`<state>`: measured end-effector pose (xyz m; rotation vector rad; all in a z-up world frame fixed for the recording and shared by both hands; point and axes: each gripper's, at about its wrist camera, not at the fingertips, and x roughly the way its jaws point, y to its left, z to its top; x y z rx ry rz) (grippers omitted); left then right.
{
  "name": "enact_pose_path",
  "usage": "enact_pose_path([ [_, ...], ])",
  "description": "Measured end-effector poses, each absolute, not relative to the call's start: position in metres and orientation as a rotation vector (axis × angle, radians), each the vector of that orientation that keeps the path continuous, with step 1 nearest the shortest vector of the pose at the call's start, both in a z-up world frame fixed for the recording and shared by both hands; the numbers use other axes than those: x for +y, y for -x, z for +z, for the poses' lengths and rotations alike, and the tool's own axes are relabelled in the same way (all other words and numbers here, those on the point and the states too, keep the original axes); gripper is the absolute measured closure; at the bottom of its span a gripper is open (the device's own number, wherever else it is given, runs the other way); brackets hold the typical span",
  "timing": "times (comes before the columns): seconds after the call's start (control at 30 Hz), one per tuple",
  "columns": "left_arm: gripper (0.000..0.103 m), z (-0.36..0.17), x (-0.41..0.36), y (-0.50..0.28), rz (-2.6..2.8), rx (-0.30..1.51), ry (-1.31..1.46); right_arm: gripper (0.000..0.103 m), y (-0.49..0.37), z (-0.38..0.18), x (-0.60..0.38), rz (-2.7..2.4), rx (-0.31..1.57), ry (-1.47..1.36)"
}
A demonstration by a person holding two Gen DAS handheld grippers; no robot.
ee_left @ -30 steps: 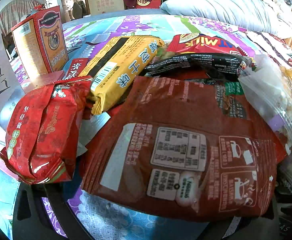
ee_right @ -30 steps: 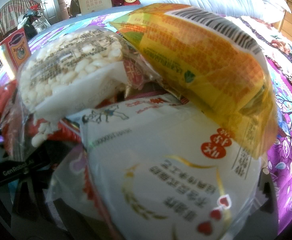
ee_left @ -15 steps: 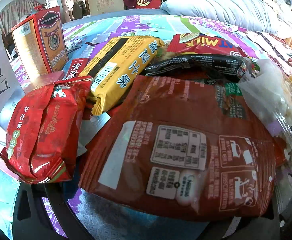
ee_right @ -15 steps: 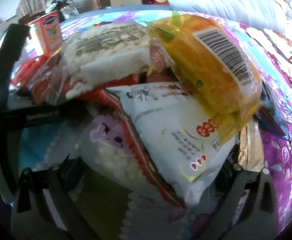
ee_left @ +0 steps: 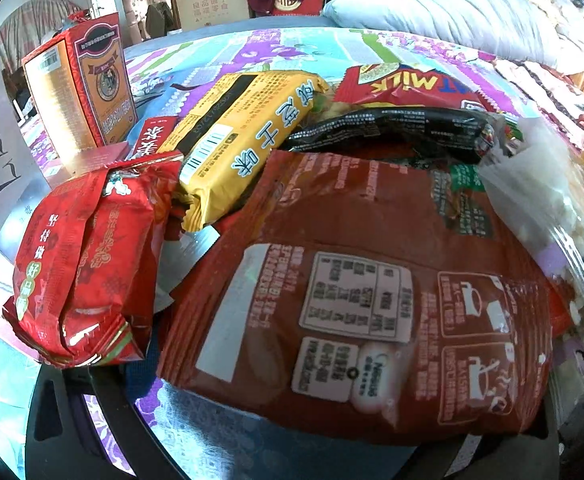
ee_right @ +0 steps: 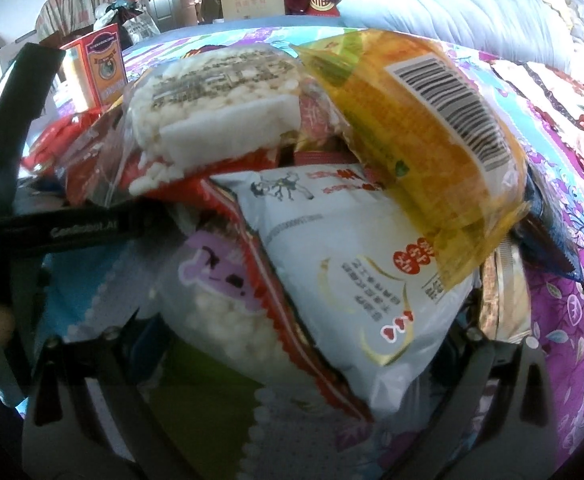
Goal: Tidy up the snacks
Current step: 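Lower the left tool to the green pea snack bag while the right tool approaches the red bag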
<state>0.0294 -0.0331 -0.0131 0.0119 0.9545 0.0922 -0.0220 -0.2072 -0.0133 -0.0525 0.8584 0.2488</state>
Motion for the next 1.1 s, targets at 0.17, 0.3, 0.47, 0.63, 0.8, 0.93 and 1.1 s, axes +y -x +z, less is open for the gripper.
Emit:
enact_pose_path([
  [0.17, 0.0, -0.01, -0.027, -0.036, 0.052, 0.99, 0.007, 0.0, 0.025, -0.013, -0.207, 0.25, 0.86, 0.052],
  [0.3, 0.009, 0.005, -0.017, -0.03, -0.019, 1.08, -0.001, 0.0, 0.026, -0.009, -0.207, 0.263, 0.882, 0.059],
  [0.47, 0.009, 0.062, -0.002, 0.03, -0.044, 0.913, -0.039, 0.0, 0.04, -0.003, -0.207, 0.284, 0.9, 0.093],
  [0.63, 0.008, 0.083, 0.057, 0.081, 0.002, 0.882, 0.106, 0.0, 0.066, 0.011, -0.206, 0.34, 0.91, 0.104],
  [0.8, 0.009, 0.065, 0.115, 0.121, 0.084, 0.95, 0.297, 0.0, 0.091, 0.03, -0.206, 0.376, 0.888, 0.064],
  [0.93, 0.01, 0.056, 0.11, 0.129, 0.02, 0.975, 0.355, 0.0, 0.1, 0.032, -0.199, 0.382, 0.901, 0.032],
  [1.1, 0.017, 0.033, 0.091, 0.108, 0.073, 1.031, 0.294, 0.0, 0.104, 0.03, -0.185, 0.423, 0.924, 0.027],
])
